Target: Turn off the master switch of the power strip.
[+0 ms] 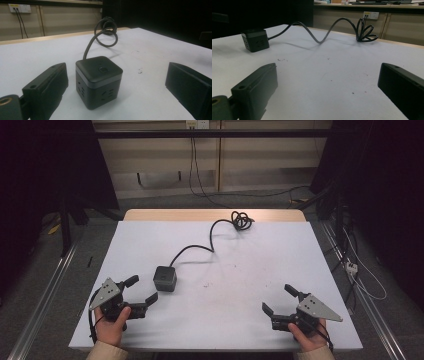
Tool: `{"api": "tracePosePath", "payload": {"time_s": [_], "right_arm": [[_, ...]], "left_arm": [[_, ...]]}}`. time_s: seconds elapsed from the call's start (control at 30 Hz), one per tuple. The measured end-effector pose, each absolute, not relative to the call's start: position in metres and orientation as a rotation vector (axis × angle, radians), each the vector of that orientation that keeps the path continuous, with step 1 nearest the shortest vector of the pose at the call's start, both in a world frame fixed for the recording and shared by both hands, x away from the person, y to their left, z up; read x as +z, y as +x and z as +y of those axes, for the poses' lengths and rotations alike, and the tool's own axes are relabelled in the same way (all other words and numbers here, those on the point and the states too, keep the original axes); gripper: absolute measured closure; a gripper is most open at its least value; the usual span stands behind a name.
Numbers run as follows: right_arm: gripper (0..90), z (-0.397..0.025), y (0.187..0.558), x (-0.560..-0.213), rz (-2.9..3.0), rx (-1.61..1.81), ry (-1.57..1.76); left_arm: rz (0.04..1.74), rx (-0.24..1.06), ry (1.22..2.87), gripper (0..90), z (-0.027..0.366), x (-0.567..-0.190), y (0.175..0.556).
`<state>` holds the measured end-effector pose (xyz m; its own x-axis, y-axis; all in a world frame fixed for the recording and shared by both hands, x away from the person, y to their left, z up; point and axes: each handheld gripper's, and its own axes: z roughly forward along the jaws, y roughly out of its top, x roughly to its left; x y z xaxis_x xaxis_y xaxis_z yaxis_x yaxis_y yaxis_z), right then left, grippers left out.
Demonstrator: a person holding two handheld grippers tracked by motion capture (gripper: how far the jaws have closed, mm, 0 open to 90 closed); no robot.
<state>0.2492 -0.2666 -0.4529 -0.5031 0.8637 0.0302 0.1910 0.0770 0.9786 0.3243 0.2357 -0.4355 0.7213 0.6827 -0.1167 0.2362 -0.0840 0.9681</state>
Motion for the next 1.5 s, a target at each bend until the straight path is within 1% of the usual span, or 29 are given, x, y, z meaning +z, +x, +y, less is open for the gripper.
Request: {"api": "tracePosePath", "payload": {"time_s": [0.43, 0.7, 0.8, 1.07, 1.13, 1.33, 1.5], "right_arm": [[2.2, -0.264, 0.252, -0.452, 1.768, 1.47, 1.04], [2.3, -0.263, 0.253, -0.452, 1.76, 1.475, 1.034], [2.4, -0.264, 0.254, -0.451, 1.749, 1.471, 1.036], [2.6, -0.267, 0.253, -0.451, 1.735, 1.473, 1.044], [2.7, -0.267, 0.253, -0.45, 1.733, 1.474, 1.043], [2.9, -0.267, 0.252, -0.449, 1.715, 1.469, 1.046], [3.0, -0.269, 0.252, -0.449, 1.708, 1.468, 1.051]], "left_arm": [[0.741, 0.445, 1.653, 3.3, 0.235, -0.434, 0.32], [0.766, 0.422, 1.648, 3.4, 0.234, -0.434, 0.322], [0.774, 0.386, 1.657, 5.5, 0.233, -0.434, 0.324], [0.817, 0.358, 1.636, 6.6, 0.231, -0.432, 0.328], [0.815, 0.347, 1.634, 9.1, 0.231, -0.431, 0.328], [0.794, 0.339, 1.647, 23.3, 0.23, -0.428, 0.33], [0.803, 0.35, 1.648, 31.8, 0.23, -0.426, 0.332]]}}
